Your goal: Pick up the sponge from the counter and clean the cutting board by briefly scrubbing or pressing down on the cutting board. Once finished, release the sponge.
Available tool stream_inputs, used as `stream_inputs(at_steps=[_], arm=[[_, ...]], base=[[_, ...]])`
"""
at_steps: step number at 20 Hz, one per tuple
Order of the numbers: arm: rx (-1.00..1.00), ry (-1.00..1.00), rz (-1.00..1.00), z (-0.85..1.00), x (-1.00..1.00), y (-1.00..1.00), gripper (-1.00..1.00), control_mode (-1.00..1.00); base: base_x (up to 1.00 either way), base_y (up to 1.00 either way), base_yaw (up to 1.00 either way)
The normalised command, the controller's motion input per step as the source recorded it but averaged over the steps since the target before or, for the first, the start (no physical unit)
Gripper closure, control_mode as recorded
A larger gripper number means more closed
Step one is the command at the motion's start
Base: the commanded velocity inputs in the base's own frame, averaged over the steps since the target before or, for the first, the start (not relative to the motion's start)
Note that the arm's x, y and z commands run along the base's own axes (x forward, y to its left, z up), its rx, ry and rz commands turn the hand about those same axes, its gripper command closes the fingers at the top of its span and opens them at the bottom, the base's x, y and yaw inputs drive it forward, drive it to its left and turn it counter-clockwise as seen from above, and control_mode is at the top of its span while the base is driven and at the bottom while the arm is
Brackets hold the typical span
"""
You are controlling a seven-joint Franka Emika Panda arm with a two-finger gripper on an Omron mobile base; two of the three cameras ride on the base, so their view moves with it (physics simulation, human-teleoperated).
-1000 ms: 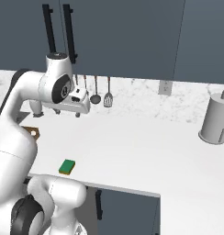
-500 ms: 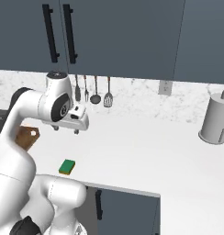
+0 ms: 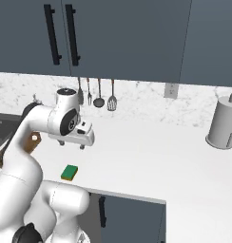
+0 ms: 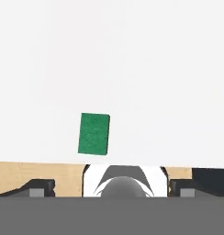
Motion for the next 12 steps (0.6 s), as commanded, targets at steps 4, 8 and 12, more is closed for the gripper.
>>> stream_inputs(at_steps=[4, 8, 12], arm=[[0.00, 0.15, 0.00, -0.49, 0.35, 0.00, -1.00, -1.00], [0.00, 0.16, 0.00, -0.48, 0.41, 0.03, -1.00, -1.00], [0.00, 0.14, 0.00, -0.43, 0.22, 0.20, -1.00, -1.00]], base=[[0.00, 0.00, 0.00], [0.00, 0.00, 0.00], [0.00, 0.00, 0.00]])
